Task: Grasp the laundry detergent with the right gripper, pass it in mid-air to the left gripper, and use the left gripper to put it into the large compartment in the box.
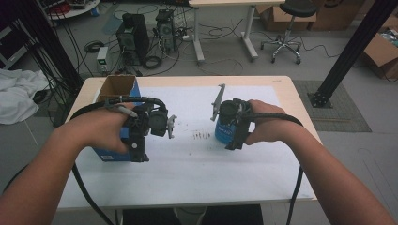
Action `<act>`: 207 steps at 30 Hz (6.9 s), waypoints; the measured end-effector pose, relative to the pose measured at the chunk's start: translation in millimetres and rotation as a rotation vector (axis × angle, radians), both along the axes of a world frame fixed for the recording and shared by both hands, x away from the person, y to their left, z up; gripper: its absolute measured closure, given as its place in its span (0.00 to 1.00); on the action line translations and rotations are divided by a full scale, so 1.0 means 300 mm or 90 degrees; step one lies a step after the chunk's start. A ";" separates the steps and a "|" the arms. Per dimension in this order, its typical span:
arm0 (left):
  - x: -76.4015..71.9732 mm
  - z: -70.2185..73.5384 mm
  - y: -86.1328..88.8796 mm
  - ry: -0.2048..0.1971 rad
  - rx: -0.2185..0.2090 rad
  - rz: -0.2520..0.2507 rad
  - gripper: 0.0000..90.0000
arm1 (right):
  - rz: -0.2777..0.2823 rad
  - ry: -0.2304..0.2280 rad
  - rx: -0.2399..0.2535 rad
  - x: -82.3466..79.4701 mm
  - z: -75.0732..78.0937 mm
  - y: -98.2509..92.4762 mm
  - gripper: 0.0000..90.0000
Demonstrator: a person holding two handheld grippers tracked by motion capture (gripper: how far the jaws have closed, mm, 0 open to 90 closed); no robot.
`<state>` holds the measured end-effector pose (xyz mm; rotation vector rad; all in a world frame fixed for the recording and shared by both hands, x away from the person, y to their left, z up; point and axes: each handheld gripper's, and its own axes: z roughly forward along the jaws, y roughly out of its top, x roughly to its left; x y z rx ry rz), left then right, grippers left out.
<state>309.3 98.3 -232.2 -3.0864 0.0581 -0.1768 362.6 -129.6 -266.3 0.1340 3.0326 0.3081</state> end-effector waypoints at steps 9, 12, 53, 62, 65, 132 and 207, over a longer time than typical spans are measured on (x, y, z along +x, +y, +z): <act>-0.001 -0.018 0.000 0.009 -0.006 -0.001 0.00 | -0.019 -0.028 0.126 -0.041 0.004 -0.079 0.00; 0.000 -0.024 -0.002 0.009 -0.008 -0.002 0.00 | -0.032 -0.040 0.177 -0.059 0.002 -0.119 0.00; -0.023 -0.007 -0.011 -0.005 -0.008 -0.030 0.00 | -0.262 -0.094 0.495 -0.027 -0.279 -0.500 0.00; -0.025 -0.007 -0.002 -0.006 -0.012 -0.029 0.00 | -0.263 -0.087 0.516 0.051 -0.335 -0.442 0.00; -0.028 -0.010 0.001 -0.004 -0.014 -0.028 0.00 | -0.263 -0.084 0.516 0.071 -0.348 -0.427 0.00; -0.057 -0.008 0.032 -0.023 -0.026 -0.029 0.00 | -0.296 -0.127 0.599 0.156 -0.533 -0.290 0.22; 0.019 -0.004 -0.069 -0.003 -0.037 -0.025 0.00 | 0.050 0.005 0.577 -0.040 -0.370 -0.111 0.51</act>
